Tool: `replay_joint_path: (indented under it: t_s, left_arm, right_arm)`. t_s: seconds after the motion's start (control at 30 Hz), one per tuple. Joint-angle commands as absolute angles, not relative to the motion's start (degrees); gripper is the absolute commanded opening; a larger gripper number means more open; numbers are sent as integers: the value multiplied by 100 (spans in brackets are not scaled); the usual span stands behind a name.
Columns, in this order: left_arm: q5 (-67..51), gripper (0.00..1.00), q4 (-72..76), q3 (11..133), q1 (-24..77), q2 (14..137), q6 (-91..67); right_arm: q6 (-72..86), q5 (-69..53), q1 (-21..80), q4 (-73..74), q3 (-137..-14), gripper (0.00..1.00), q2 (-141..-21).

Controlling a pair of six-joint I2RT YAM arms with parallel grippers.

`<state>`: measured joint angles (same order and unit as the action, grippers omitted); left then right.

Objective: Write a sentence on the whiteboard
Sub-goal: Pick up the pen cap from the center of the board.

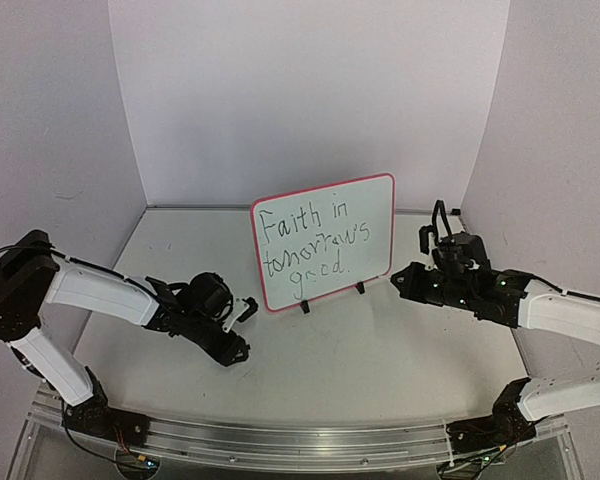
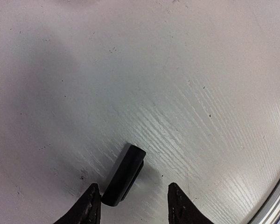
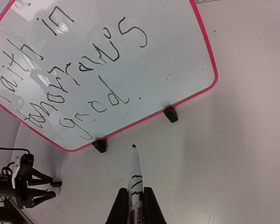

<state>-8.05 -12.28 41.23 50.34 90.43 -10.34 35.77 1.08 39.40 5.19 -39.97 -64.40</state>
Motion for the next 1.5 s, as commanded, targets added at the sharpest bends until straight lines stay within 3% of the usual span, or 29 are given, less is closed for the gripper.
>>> replay_joint_path:
  t_s: [0.0,0.3,1.07,1.3,1.47]
  left_arm:
    - [-393,45,-1455,4318,5185,9105,-997]
    - [-175,36,-1494,4365,5335,9240,-1132]
    - [-268,2,-1562,4296,5363,9272,-1329]
    - [-621,0,-1448,4187,5396,8630,-1396]
    - [-947,0,-1382,4225,5455,8056,-1397]
  right_arm:
    - [3504,193,3920,482,-4145,0,-6422]
    - [3528,193,3913,483,-4124,0,-6440]
    - [3601,33,3914,599,-4116,0,-6403]
    - [3320,-1193,3911,615,-4257,0,-6637]
    - [3219,-2782,3912,606,-4449,0,-7127]
